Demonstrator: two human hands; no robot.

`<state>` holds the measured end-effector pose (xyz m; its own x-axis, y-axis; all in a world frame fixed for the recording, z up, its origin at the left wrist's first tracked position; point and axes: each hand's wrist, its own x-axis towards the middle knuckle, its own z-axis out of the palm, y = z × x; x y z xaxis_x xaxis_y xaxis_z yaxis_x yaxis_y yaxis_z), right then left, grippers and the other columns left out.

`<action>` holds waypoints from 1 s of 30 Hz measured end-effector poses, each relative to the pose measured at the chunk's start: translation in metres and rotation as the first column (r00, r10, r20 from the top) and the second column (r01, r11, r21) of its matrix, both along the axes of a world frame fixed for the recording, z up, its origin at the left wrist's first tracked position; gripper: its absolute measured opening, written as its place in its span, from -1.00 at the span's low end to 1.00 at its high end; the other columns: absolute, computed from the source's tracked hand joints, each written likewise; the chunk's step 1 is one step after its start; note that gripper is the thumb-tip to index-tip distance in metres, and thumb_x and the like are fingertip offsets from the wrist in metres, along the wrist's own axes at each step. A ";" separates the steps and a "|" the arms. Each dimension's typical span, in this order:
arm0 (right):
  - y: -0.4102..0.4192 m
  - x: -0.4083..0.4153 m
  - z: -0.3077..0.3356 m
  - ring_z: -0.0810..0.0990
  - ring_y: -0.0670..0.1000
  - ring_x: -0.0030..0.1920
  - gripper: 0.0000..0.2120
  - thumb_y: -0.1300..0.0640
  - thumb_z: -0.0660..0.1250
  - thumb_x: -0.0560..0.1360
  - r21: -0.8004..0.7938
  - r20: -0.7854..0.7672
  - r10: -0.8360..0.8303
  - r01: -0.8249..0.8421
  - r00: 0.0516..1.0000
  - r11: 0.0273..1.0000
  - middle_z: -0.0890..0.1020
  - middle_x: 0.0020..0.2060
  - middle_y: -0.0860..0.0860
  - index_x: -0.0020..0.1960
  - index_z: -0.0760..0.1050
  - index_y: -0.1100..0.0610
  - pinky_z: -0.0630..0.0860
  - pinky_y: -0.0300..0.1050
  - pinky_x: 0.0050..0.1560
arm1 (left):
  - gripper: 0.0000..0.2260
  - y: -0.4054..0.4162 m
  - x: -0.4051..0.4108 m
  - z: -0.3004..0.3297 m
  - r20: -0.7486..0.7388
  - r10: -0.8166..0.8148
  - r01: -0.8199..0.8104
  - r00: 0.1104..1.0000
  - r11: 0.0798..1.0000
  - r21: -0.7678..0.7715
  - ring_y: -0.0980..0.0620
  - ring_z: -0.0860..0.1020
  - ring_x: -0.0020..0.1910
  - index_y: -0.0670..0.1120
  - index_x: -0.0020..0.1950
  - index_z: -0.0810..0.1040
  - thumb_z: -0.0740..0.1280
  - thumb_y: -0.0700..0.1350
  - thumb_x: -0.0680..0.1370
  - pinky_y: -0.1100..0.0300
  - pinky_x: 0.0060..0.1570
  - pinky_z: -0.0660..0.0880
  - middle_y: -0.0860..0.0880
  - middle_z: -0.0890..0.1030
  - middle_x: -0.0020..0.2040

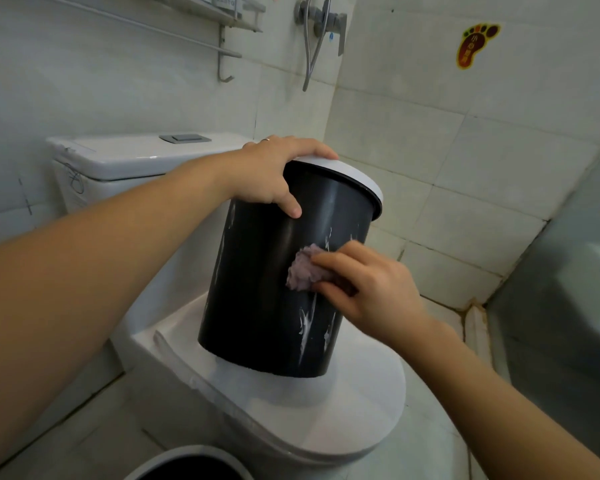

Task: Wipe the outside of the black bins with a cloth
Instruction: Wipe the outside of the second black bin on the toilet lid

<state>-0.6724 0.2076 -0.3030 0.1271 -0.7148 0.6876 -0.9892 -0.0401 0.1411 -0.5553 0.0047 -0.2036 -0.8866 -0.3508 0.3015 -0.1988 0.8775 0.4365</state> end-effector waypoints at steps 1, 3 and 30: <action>-0.003 -0.002 0.004 0.58 0.09 -0.23 -0.71 0.08 0.47 0.47 -0.032 0.011 -0.028 0.028 1.000 0.999 0.59 -0.15 0.04 0.17 0.62 0.09 0.53 -0.04 -0.38 | -0.19 -0.001 0.000 0.000 0.002 0.005 -0.005 1.000 1.000 -0.002 -0.05 0.34 0.40 0.34 0.40 0.35 0.60 -0.15 0.29 -0.11 0.41 0.29 0.08 0.39 0.42; -0.011 -0.004 0.013 0.59 0.12 -0.22 -0.71 0.09 0.47 0.48 -0.101 0.080 -0.080 0.088 0.994 0.991 0.60 -0.13 0.06 0.18 0.62 0.10 0.54 0.01 -0.37 | -0.19 -0.002 0.000 0.001 0.010 0.008 -0.008 1.000 1.000 0.016 -0.06 0.36 0.38 0.38 0.38 0.34 0.60 -0.14 0.29 -0.12 0.39 0.33 0.07 0.39 0.42; 0.022 0.014 -0.054 0.55 0.06 -0.24 -0.76 0.06 0.38 0.52 0.112 -0.001 0.106 -0.105 0.994 0.988 0.58 -0.14 0.05 0.15 0.63 0.10 0.53 -0.06 -0.31 | -0.22 -0.006 -0.001 0.000 0.009 0.017 -0.018 1.000 0.995 0.095 -0.06 0.42 0.30 0.43 0.30 0.35 0.59 -0.18 0.30 -0.13 0.33 0.41 0.07 0.42 0.36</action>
<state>-0.6583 0.2299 -0.3569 0.2103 -0.7693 0.6034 -0.9776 -0.1601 0.1366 -0.5559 -0.0018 -0.2035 -0.8822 -0.3933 0.2589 -0.2177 0.8282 0.5165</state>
